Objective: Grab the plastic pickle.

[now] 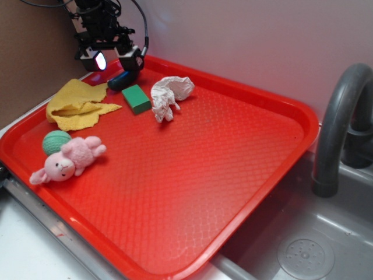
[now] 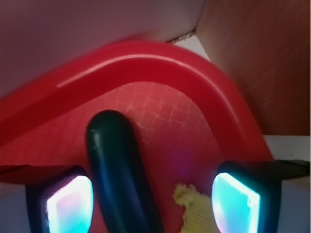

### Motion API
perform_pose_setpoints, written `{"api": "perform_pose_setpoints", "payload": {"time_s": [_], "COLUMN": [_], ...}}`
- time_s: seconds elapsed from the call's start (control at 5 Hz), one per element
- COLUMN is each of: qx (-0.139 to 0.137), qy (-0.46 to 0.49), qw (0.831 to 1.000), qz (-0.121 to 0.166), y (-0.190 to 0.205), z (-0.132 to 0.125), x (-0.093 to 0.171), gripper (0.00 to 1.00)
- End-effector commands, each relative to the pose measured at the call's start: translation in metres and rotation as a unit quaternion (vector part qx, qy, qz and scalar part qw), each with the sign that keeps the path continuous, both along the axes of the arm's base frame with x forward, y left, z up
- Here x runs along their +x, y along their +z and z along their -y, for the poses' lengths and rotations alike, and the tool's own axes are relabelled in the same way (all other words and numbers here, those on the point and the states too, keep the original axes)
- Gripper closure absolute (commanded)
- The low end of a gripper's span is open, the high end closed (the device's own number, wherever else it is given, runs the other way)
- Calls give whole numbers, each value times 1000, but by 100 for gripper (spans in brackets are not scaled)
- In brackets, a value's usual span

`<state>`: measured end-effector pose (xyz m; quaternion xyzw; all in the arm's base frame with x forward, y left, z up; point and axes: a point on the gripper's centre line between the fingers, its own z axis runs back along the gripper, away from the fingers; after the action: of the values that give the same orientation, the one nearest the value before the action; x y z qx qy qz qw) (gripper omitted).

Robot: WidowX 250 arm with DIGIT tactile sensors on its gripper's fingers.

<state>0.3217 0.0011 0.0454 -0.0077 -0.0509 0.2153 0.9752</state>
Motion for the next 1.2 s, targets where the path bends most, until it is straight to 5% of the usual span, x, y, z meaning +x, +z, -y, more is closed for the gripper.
{"api": "perform_pose_setpoints", "payload": {"time_s": [0.0, 0.2, 0.4, 0.6, 0.8, 1.0], "qx": [-17, -6, 15, 30, 47, 47], "qy": [-83, -108, -100, -80, -64, -55], "qw": [996, 994, 995, 996, 997, 996], "qz": [19, 10, 11, -17, -10, 44], "y": [-13, -22, -20, 2, 52, 99], "z": [24, 32, 32, 25, 21, 23], "x": [11, 9, 6, -3, -24, -49], "gripper": [0, 0, 100, 100, 100, 100]}}
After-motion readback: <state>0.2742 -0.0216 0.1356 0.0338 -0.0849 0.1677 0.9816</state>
